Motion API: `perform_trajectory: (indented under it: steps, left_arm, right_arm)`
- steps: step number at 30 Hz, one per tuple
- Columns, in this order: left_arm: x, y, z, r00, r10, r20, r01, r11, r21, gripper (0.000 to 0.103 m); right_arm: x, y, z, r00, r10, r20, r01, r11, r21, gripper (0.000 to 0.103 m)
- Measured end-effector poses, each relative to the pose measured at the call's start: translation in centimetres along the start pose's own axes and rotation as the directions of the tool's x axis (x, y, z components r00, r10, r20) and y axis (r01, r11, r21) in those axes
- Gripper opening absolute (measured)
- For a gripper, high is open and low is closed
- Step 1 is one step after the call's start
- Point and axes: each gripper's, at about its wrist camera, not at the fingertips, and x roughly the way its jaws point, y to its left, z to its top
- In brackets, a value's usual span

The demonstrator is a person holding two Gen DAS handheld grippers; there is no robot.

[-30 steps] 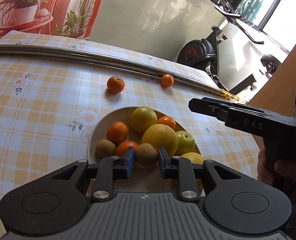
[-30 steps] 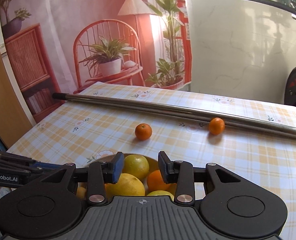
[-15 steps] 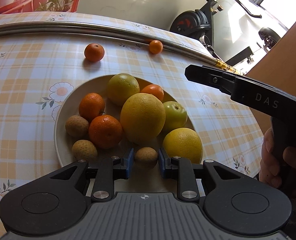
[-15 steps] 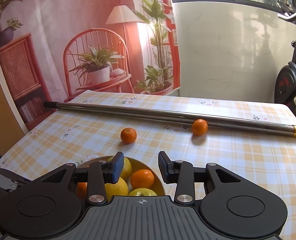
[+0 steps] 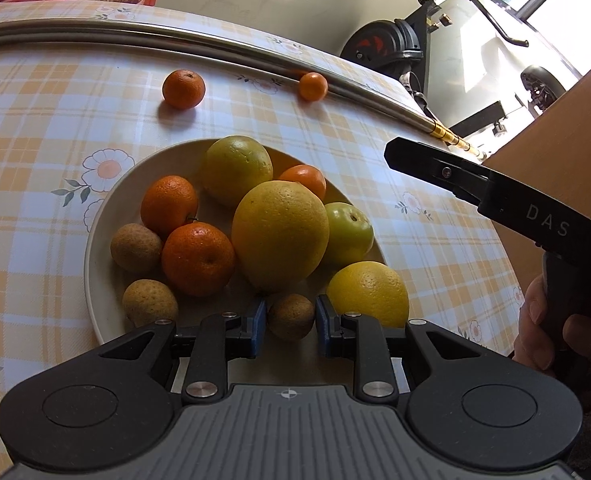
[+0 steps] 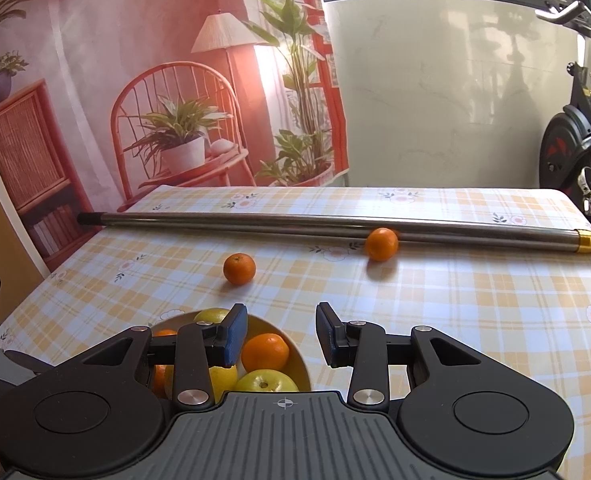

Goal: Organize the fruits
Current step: 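Move both tools from the plate toward the last two tangerines by the rod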

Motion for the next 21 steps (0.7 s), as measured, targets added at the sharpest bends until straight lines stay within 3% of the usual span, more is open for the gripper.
perform_trajectory:
  steps: [12,21]
  left_arm:
    - [-2.5,0.8,-0.2,0.997,-0.006,0.079,0.009,0.999,-0.032,0.028]
    - [-5.2,0.9,0.3,0.977,0.086,0.195,-0.086,0.996,-0.007,0.028]
  right_arm:
    - [0.0,0.4,-0.1,1.000,0.003,-0.005,-0.003,1.000,-0.003,0.035]
    - [0.0,0.5,-0.1,1.000,0.002,-0.009,-0.002,1.000,0.003,0.035]
